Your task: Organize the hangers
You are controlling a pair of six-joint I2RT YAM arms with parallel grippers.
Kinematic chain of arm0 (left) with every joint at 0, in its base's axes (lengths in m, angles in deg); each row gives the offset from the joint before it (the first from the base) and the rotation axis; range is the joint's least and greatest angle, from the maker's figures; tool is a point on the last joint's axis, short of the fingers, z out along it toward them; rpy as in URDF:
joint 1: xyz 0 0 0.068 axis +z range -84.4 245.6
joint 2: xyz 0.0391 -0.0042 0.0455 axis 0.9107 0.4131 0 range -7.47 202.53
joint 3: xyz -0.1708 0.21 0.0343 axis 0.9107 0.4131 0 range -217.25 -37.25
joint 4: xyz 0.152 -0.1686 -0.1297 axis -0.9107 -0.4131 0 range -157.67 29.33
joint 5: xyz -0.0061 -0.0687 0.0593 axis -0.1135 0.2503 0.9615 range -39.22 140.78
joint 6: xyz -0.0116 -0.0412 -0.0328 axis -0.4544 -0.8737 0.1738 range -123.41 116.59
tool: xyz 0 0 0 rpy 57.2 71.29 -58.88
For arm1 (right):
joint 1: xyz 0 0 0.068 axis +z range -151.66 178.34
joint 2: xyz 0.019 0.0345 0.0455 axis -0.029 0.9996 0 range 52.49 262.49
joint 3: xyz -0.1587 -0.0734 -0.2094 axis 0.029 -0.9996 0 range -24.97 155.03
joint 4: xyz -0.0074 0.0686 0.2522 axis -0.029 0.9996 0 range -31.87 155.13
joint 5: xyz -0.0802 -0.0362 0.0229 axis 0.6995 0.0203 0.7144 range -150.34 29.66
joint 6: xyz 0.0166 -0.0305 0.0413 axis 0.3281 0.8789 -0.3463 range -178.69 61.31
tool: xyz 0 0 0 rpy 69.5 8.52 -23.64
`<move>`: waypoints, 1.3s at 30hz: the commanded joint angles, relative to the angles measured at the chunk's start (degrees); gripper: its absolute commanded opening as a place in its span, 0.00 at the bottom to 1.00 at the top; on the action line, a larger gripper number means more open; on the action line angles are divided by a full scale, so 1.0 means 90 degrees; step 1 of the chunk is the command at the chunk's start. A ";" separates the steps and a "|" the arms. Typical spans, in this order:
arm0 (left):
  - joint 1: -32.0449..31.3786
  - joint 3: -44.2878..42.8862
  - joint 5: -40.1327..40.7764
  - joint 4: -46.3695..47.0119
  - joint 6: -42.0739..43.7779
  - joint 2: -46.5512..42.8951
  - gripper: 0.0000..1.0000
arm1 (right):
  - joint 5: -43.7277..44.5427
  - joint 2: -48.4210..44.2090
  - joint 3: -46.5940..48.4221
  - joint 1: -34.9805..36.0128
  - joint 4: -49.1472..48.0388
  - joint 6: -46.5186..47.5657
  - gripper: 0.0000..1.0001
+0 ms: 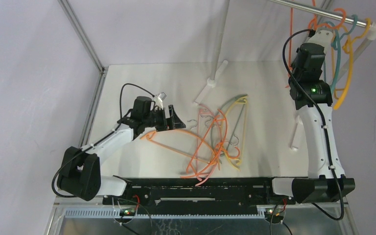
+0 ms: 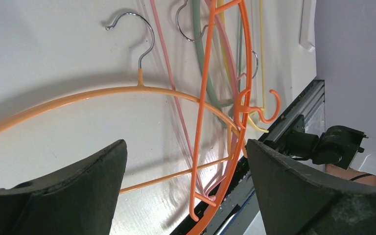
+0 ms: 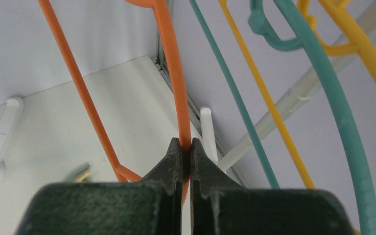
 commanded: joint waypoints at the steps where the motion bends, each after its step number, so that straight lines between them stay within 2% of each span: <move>1: -0.0017 -0.0016 0.0038 0.0011 0.0217 -0.0208 0.95 | -0.0106 -0.0009 0.0258 -0.0210 -0.0184 0.0070 0.00; 9: -0.0021 -0.0248 -0.0026 0.0019 0.0208 0.0023 0.95 | -0.0127 -0.0312 -0.0403 -0.0445 -0.0047 0.0011 0.00; 13: -0.0020 -0.0323 -0.0085 0.0022 0.0170 0.0130 0.95 | -0.0075 -0.0692 -0.0883 -0.0581 -0.0158 -0.0048 0.07; 18: -0.0019 -0.0350 -0.0119 0.0022 0.0149 0.0137 0.95 | -0.0022 -0.1058 -0.1169 -0.0668 -0.0194 -0.0146 0.31; 22: -0.0021 -0.0338 -0.0129 0.0021 0.0149 0.0111 0.95 | -0.0051 -0.1255 -0.1229 -0.0660 -0.0038 -0.0388 0.61; 24: -0.0024 -0.0290 -0.0118 0.0031 0.0149 0.0077 0.95 | -0.0190 -0.1405 -0.1283 -0.0660 0.0061 -0.0555 0.70; 30: -0.0024 -0.0141 -0.0078 0.0110 0.0126 -0.0008 0.95 | -0.0936 -0.1942 -0.1385 -0.0631 0.0342 -0.0825 0.79; 34: -0.0035 -0.0051 -0.0063 0.0231 0.0061 -0.0012 0.95 | -0.0955 -0.2347 -0.1406 -0.0387 0.0558 -0.0729 0.86; 39: -0.0048 -0.0038 -0.0054 0.0358 -0.0022 0.0055 0.95 | -0.1105 -0.3014 -0.1527 -0.0209 0.0593 -0.0592 0.89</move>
